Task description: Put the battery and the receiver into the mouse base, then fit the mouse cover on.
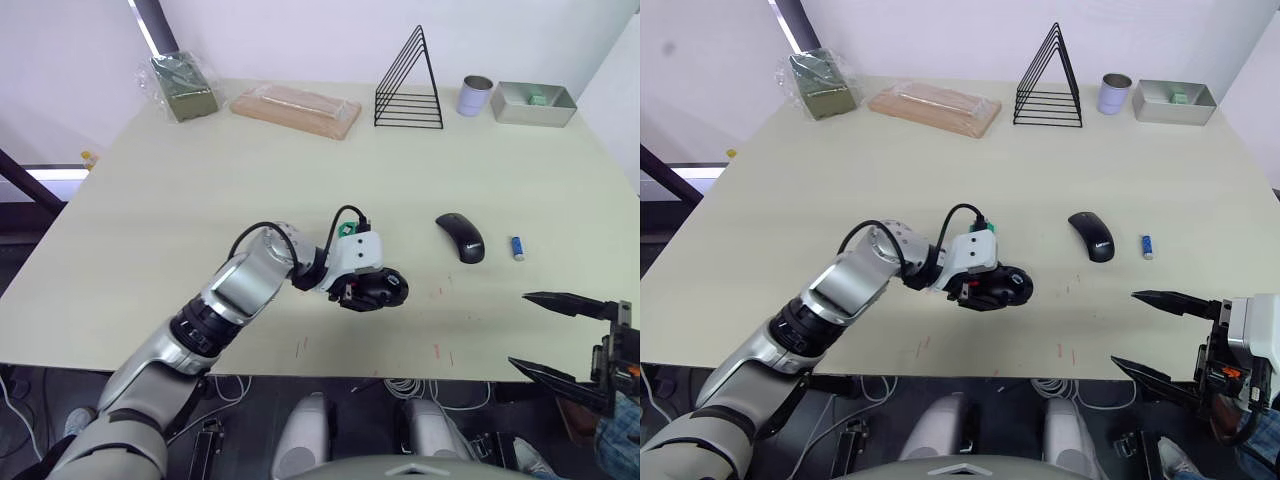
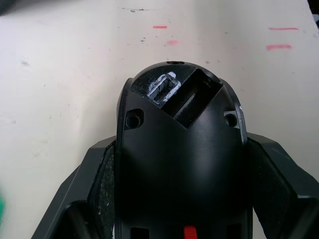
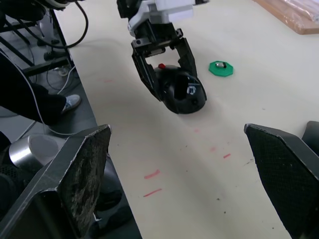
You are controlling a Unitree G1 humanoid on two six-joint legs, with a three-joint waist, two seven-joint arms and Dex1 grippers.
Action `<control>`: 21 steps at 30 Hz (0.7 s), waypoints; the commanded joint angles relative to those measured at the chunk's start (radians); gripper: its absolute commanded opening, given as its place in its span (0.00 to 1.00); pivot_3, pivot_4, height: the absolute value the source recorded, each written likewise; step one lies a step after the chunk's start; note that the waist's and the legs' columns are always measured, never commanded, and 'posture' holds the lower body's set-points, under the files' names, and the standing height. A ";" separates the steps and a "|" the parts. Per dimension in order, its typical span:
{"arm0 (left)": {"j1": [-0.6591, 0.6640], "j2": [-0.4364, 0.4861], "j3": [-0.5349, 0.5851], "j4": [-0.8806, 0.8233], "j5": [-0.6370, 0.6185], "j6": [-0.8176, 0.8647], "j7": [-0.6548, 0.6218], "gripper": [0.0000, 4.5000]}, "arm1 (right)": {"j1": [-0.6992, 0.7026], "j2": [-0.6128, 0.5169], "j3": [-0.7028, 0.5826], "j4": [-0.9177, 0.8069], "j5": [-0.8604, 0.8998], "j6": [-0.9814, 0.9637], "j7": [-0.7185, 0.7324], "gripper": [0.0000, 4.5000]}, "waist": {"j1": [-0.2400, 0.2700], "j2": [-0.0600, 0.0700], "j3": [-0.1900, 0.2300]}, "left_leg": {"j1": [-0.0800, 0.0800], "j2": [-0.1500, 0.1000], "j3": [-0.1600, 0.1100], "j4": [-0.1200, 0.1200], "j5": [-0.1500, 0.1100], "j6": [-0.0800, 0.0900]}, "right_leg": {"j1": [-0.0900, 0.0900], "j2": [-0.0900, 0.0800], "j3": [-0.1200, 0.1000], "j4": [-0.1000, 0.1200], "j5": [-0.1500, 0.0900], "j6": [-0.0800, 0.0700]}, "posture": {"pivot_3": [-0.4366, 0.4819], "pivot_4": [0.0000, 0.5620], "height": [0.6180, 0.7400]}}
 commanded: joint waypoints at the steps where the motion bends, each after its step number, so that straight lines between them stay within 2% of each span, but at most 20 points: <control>1: -0.026 -0.015 -0.015 0.004 0.026 -0.016 0.009 0.65 | 0.008 0.002 -0.043 -0.022 0.008 -0.020 0.009 1.00 | 0.000 0.000 0.000 | 0.000 0.000 0.000 0.000 0.000 0.000 | 0.000 0.000 0.000 0.000 0.000 0.000 | 0.48 0.27 1.00; 11: 0.010 -0.048 -0.088 0.075 0.114 -0.054 0.042 0.65 | 0.026 0.005 -0.039 -0.015 -0.023 -0.034 0.003 1.00 | 0.001 0.000 0.000 | 0.000 0.000 0.000 0.000 0.000 0.000 | 0.000 0.000 0.000 0.000 0.000 0.000 | 0.48 0.27 1.00; 16: 0.029 -0.049 -0.083 0.068 0.119 -0.052 0.037 0.65 | 0.038 0.018 -0.045 -0.008 -0.038 -0.039 -0.010 1.00 | 0.002 0.002 -0.002 | 0.000 0.000 0.000 0.000 0.000 0.000 | 0.000 0.000 0.000 0.000 -0.001 -0.001 | 0.48 0.27 1.00; 19: 0.034 -0.047 -0.079 0.065 0.122 -0.048 0.034 0.65 | 0.015 0.040 -0.035 -0.001 -0.053 -0.037 -0.069 1.00 | 0.001 0.002 -0.003 | 0.001 0.000 0.000 0.000 0.000 0.000 | 0.000 0.000 0.000 0.000 -0.001 -0.001 | 0.48 0.27 1.00; 21: 0.037 -0.045 -0.077 0.063 0.124 -0.047 0.033 0.65 | -0.011 0.055 -0.004 0.008 -0.129 -0.044 -0.141 1.00 | 0.001 0.003 -0.003 | 0.001 0.000 0.000 0.000 0.000 0.000 | 0.000 0.000 0.000 0.000 -0.001 -0.001 | 0.48 0.27 1.00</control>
